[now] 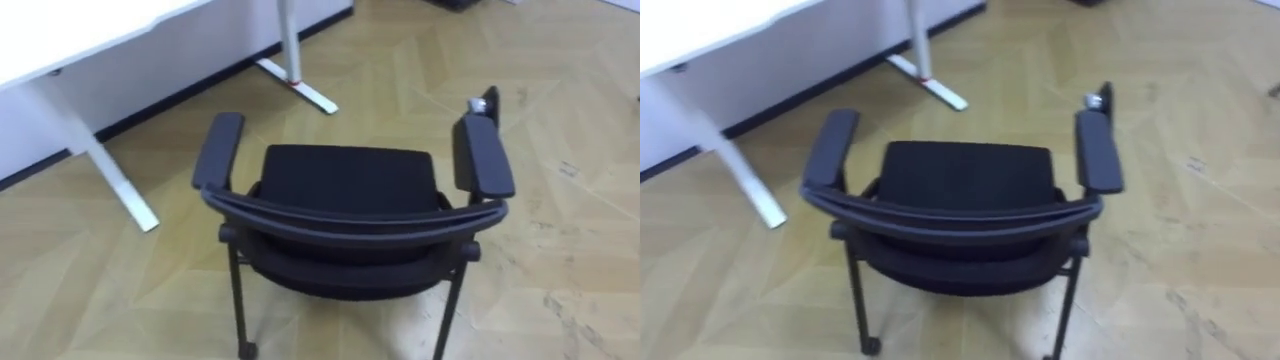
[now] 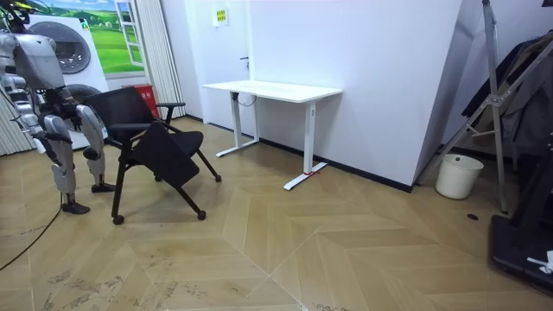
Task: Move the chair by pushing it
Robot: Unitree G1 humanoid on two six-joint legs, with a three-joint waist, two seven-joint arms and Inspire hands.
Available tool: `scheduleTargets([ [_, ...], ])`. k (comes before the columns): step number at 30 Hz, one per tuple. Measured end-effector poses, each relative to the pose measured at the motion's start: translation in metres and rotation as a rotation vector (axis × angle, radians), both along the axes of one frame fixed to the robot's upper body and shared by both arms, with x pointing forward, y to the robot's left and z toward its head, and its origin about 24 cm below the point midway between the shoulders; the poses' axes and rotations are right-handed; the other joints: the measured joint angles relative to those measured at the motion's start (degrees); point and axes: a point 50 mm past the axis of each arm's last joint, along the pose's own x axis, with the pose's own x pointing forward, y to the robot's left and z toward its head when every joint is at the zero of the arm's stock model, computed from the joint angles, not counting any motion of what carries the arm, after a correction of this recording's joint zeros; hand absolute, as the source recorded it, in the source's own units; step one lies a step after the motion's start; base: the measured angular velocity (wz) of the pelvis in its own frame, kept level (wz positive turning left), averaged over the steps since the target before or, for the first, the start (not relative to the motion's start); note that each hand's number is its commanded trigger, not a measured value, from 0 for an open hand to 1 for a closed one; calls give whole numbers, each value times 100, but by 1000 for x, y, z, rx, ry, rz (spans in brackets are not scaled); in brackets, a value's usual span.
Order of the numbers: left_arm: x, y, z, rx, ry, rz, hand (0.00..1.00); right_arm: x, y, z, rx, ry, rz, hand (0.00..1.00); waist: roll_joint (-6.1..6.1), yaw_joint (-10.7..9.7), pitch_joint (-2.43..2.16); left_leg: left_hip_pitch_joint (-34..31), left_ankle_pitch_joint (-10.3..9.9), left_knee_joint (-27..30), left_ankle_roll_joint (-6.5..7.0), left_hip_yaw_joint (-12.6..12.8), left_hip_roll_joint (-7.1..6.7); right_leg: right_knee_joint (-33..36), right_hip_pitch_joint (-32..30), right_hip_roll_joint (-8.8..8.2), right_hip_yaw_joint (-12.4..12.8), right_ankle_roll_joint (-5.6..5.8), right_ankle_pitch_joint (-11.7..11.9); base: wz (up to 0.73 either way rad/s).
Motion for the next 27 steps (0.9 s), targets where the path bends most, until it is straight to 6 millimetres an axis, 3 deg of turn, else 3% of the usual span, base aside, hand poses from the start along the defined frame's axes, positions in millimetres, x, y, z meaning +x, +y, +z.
scheduleTargets([
  [5,36,31,8,162,-55,-70,0,5,-13,4,-62,-6,16,0,65,25,9,-105,9,65,14,-201,-46,0,17,-14,-141,11,3,19],
  [8,73,52,21,307,-140,-163,0,5,-18,6,-100,-3,38,0,149,40,15,-110,9,63,13,-184,-45,-4,3,-15,-134,16,-1,-3],
  [12,129,77,53,551,-264,-313,0,4,-23,8,-132,-4,74,0,236,44,2,-96,9,-4,13,-168,-59,0,-10,-19,-111,23,-4,-4],
  [14,149,86,72,668,-310,-384,0,3,-24,8,-146,-14,82,0,207,19,-14,-85,9,-29,13,-171,-59,-8,-13,-18,-110,23,-4,-2],
  [15,165,88,87,757,-344,-452,0,4,-26,9,-156,-17,94,0,275,-32,-30,-88,9,-27,13,-175,-63,-13,-8,-21,-121,23,-3,0],
  [18,201,85,125,975,-422,-630,0,1,-27,9,-170,-14,117,0,221,-121,-2,-94,9,-47,13,-186,-63,-19,-6,-16,-138,23,-3,4],
  [20,220,79,143,1084,-465,-714,0,1,-27,9,-172,-22,118,0,236,-198,-11,-79,9,-73,13,-206,-64,-17,6,-15,-127,23,-2,6],
  [22,243,59,167,1211,-543,-859,0,2,-24,9,-160,-34,116,0,245,-296,-7,-85,9,-88,13,-199,-66,-21,-12,-14,-129,24,0,-2],
  [27,267,23,185,1329,-637,-1082,0,0,-21,7,-138,-34,112,0,259,-577,-13,-18,9,-168,12,-182,-65,-30,-6,-11,-90,24,1,-6],
])
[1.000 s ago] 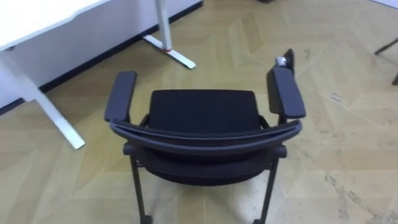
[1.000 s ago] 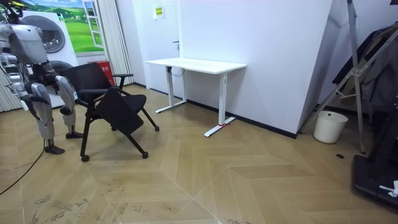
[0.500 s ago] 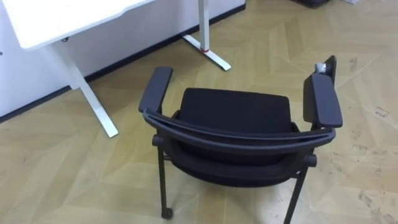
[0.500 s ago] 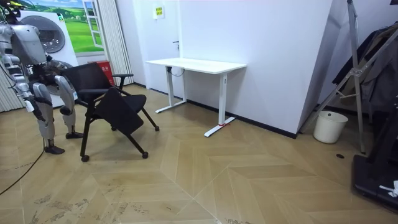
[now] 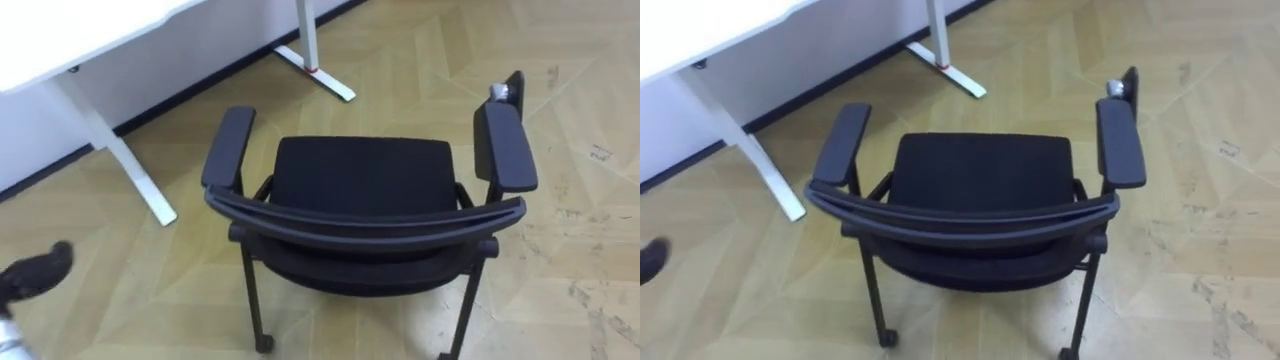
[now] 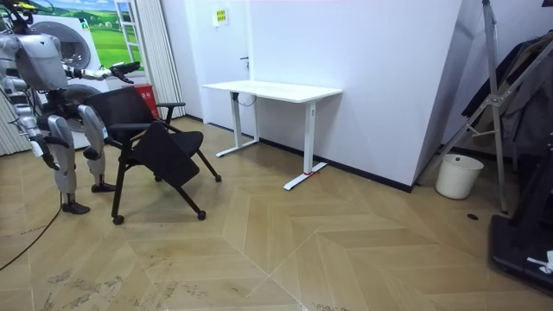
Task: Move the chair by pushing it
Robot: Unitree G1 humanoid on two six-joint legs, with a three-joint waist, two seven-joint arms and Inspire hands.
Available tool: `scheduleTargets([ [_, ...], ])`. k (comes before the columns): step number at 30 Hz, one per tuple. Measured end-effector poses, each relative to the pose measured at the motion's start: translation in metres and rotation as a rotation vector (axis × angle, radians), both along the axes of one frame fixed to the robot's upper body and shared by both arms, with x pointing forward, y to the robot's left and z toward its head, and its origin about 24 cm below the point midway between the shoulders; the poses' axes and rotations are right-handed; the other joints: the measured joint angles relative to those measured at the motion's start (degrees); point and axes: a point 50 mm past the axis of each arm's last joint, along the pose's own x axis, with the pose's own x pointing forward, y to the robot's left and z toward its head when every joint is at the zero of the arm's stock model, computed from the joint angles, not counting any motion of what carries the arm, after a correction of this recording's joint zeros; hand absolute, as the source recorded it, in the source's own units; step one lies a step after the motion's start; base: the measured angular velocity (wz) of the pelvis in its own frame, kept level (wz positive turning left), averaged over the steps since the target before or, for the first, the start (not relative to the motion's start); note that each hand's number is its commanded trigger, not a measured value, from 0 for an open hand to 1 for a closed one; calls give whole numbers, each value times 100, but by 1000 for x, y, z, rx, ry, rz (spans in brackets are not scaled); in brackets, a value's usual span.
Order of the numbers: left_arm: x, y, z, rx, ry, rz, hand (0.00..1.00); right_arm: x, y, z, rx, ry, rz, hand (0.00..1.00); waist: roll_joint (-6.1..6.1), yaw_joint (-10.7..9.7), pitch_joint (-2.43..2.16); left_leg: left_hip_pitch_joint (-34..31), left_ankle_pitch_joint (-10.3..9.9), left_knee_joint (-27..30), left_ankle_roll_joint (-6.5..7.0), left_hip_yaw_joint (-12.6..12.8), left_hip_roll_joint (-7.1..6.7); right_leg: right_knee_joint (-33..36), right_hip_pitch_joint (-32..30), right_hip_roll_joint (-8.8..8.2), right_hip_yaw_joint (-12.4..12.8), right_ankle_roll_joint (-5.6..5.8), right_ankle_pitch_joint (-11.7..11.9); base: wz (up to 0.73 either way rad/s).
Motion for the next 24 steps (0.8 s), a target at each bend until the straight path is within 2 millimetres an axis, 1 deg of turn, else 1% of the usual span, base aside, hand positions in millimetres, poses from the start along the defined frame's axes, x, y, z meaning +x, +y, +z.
scheduleTargets([
  [2,5,-10,5,63,-1,-51,0,-3,0,0,2,4,-7,0,-7,-37,5,31,0,-15,0,-13,1,0,-3,2,109,0,0,-15],
  [5,11,-24,12,123,-14,-122,0,-5,0,0,4,8,-9,0,-27,-151,3,56,0,-49,0,-18,0,0,-7,2,135,0,0,-6],
  [7,14,-35,11,162,9,-180,0,-5,0,0,5,6,-11,0,-39,-174,1,106,0,-101,0,-19,1,-1,-7,6,156,0,0,-8],
  [10,16,-43,8,207,49,-240,0,-5,1,-1,19,3,-4,0,-61,-198,4,146,0,-133,0,-11,3,-1,-11,12,293,-1,1,-10],
  [11,17,-44,8,212,54,-247,0,-5,1,-1,21,4,-1,0,-64,-221,5,153,0,-136,0,1,2,0,-11,12,311,-2,2,-9],
  [13,17,-46,7,229,68,-264,0,-5,2,-1,33,5,3,0,-55,-229,-4,202,0,-150,0,58,4,0,-10,15,435,-2,2,-15],
  [14,17,-46,7,229,72,-266,0,-5,2,-1,35,3,2,0,-60,-232,-1,211,0,-151,0,59,4,0,-8,14,438,-2,2,-15],
  [16,18,-45,8,248,84,-280,0,-5,2,-1,43,-3,-16,0,-41,-286,-13,217,0,-157,0,61,4,1,-4,12,444,-4,5,-2],
  [19,18,-45,8,271,97,-290,0,-6,2,-1,41,-1,-23,0,-24,-302,-18,228,0,-185,0,59,3,2,-2,12,463,-6,7,2],
  [21,18,-47,6,286,114,-294,0,-5,2,-1,38,-1,-24,0,14,-320,-28,242,0,-215,0,54,3,2,-1,14,471,-6,7,0],
  [22,18,-49,4,296,130,-299,0,-6,1,-1,35,2,-23,0,44,-322,-40,247,0,-224,0,47,0,2,4,14,472,-6,7,3],
  [23,17,-50,2,304,144,-303,0,-6,1,-1,34,2,-23,0,26,-327,-27,252,0,-230,0,43,0,2,9,14,465,-6,7,5],
  [24,16,-52,-3,330,181,-323,0,-6,1,-1,31,5,-24,0,69,-328,-18,284,0,-244,0,39,-1,4,42,13,454,-6,7,6],
])
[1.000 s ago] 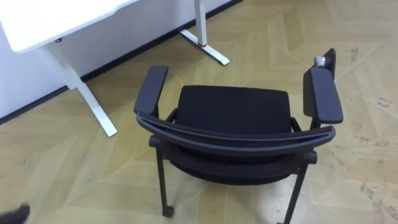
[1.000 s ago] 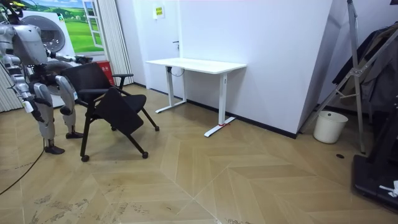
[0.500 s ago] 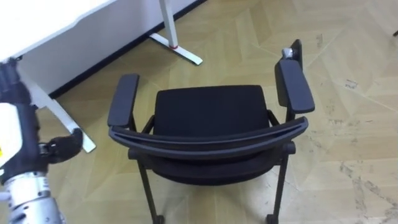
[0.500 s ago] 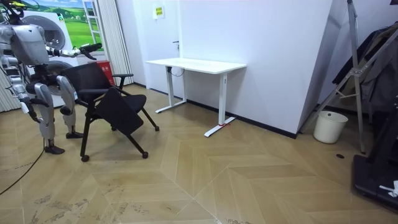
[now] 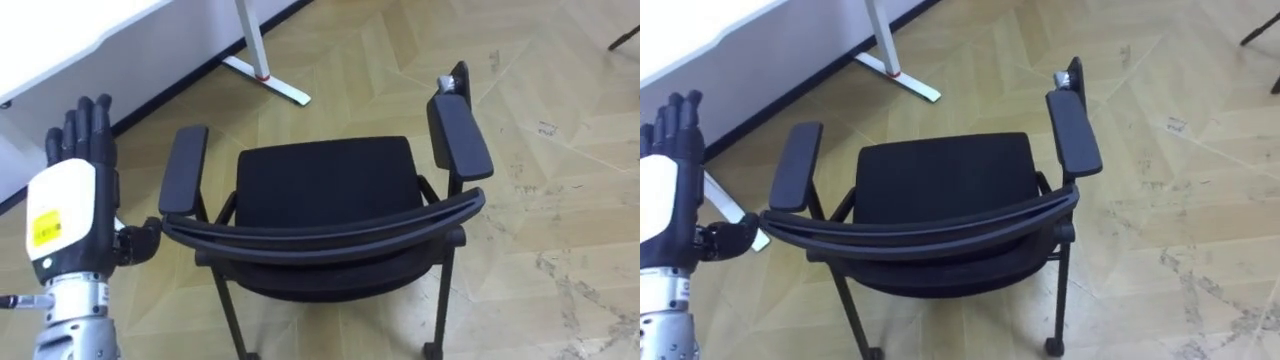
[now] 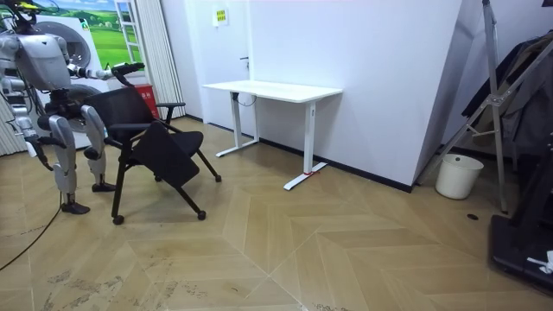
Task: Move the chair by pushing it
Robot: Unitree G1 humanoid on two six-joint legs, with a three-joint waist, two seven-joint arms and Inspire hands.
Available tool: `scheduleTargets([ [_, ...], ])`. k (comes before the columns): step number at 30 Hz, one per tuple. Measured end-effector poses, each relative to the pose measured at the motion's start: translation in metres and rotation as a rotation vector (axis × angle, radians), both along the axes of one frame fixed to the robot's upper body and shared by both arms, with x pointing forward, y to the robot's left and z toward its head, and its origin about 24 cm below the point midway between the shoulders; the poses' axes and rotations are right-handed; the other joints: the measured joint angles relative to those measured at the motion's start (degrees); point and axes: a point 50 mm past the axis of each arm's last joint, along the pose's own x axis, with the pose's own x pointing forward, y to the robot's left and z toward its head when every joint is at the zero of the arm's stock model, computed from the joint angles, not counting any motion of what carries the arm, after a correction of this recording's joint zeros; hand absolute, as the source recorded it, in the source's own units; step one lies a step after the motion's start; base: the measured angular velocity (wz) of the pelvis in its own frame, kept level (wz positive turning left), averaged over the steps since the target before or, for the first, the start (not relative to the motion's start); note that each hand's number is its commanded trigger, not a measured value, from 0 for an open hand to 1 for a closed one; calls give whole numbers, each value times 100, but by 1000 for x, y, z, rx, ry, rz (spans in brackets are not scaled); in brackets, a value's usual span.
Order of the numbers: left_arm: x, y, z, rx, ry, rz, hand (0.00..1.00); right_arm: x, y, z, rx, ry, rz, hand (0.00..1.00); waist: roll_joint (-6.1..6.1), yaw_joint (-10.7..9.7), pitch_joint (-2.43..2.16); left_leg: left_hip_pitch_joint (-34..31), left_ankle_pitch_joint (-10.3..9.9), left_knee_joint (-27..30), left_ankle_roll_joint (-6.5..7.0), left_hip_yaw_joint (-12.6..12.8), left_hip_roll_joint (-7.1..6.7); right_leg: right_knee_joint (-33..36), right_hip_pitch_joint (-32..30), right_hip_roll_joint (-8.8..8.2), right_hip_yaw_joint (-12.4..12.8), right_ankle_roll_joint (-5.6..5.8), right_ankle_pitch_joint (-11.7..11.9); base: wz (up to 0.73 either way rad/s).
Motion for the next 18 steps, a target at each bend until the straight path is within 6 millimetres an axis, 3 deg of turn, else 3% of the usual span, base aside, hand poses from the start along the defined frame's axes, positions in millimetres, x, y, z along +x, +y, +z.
scheduleTargets([
  [1,-2,-1,-5,26,39,-14,0,0,-1,0,-6,3,-2,0,24,-3,20,37,0,-9,0,5,-4,-4,34,-2,-2,0,0,5],
  [5,-4,-3,-10,88,109,-30,0,0,-4,1,-17,5,-5,0,97,-16,31,40,0,-11,0,8,-7,-6,40,-4,-31,0,0,0],
  [14,-8,-2,-22,106,255,-54,0,-2,-7,2,-26,15,-26,0,134,-83,14,3,0,-14,0,14,-7,-1,-27,-4,-9,0,0,-3],
  [18,-14,-13,-33,115,368,-135,0,-2,-7,2,-26,18,-28,0,148,-149,2,-39,0,-16,0,15,-6,-1,-60,-2,-7,0,0,1],
])
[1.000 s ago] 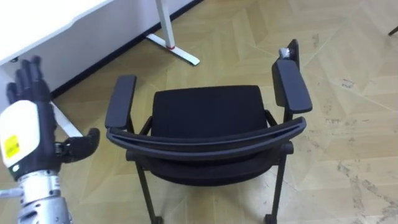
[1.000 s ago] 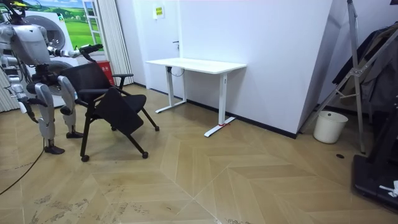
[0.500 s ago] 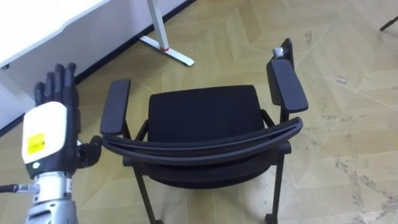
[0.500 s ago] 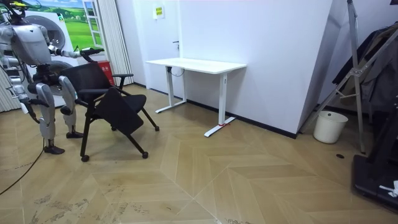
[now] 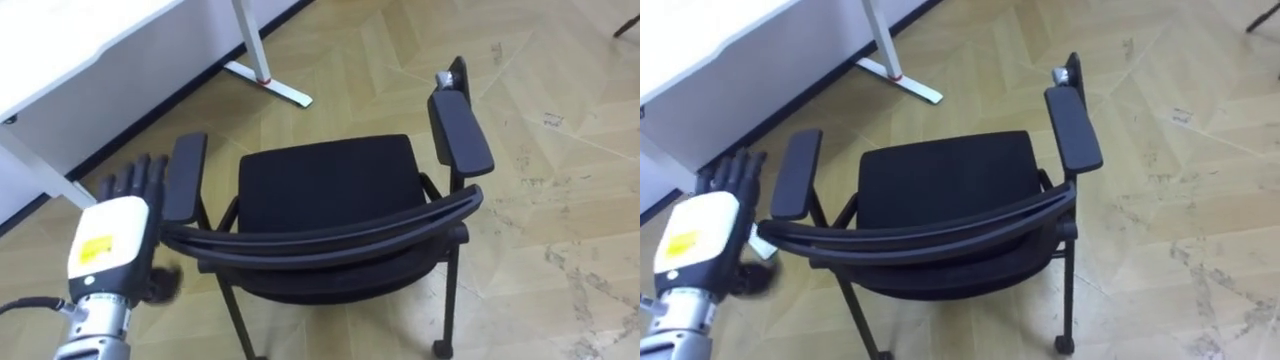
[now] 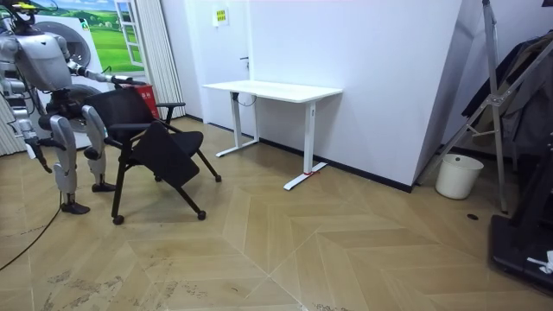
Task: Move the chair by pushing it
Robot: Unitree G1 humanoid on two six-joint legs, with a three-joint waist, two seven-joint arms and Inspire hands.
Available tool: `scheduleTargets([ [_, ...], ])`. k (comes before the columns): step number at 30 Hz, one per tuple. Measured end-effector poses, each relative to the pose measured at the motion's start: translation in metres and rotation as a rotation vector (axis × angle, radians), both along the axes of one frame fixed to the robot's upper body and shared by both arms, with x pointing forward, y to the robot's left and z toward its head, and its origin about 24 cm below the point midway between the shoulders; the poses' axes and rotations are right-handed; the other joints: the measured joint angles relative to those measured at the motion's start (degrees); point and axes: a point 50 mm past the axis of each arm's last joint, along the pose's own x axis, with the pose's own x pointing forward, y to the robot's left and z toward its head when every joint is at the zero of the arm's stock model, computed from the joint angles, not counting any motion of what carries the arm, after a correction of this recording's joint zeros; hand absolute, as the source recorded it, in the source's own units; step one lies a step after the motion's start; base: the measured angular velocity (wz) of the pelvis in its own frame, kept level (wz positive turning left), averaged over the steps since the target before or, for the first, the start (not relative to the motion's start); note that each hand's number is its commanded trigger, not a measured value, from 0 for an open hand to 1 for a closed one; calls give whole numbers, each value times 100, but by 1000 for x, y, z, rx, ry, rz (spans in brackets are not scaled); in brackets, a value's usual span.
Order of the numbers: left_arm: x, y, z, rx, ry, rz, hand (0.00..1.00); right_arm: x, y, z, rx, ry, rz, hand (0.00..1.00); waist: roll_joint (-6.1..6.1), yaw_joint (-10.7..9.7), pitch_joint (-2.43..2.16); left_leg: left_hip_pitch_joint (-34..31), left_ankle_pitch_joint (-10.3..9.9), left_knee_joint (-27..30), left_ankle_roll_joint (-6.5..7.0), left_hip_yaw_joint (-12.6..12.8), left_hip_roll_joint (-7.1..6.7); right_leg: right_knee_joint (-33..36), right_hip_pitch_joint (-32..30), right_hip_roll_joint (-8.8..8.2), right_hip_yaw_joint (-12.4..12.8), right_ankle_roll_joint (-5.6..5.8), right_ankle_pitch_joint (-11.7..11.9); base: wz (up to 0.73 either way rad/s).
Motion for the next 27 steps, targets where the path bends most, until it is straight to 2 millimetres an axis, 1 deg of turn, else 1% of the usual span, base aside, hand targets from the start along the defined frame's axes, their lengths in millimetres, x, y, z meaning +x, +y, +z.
scheduleTargets([
  [2,0,1,-1,8,20,-7,0,-1,-2,1,-4,4,-6,0,15,0,-11,35,0,-6,0,15,1,10,16,0,43,0,0,-4],
  [4,-1,4,0,23,53,-15,0,0,-5,2,-6,-7,-34,0,19,11,-13,93,0,-15,0,13,6,10,40,2,144,0,0,-15],
  [7,0,8,2,48,82,-27,0,7,-11,4,-20,-21,-31,0,18,-12,-12,102,0,-18,0,13,8,11,33,2,140,0,0,-7],
  [12,0,9,5,57,114,-33,0,8,-18,7,-41,-14,-33,0,26,-16,-7,159,0,-88,0,15,12,10,41,5,146,0,0,-3],
  [18,5,9,7,72,164,-42,0,9,-18,7,-45,-5,-10,0,34,-30,-2,163,0,-93,0,16,12,11,34,5,155,0,0,-1],
  [25,4,4,14,76,185,-68,0,8,-18,7,-59,9,-9,0,39,-36,3,200,1,-95,1,-12,16,34,26,9,215,0,0,-4],
  [26,3,4,15,75,189,-67,0,8,-18,7,-60,10,-11,0,43,-30,6,217,3,-102,3,-25,25,71,13,13,208,0,0,-9],
  [27,2,4,15,73,196,-69,0,7,-18,7,-64,13,-19,0,68,-9,42,307,20,-140,27,-120,74,279,-37,43,185,0,0,-8],
])
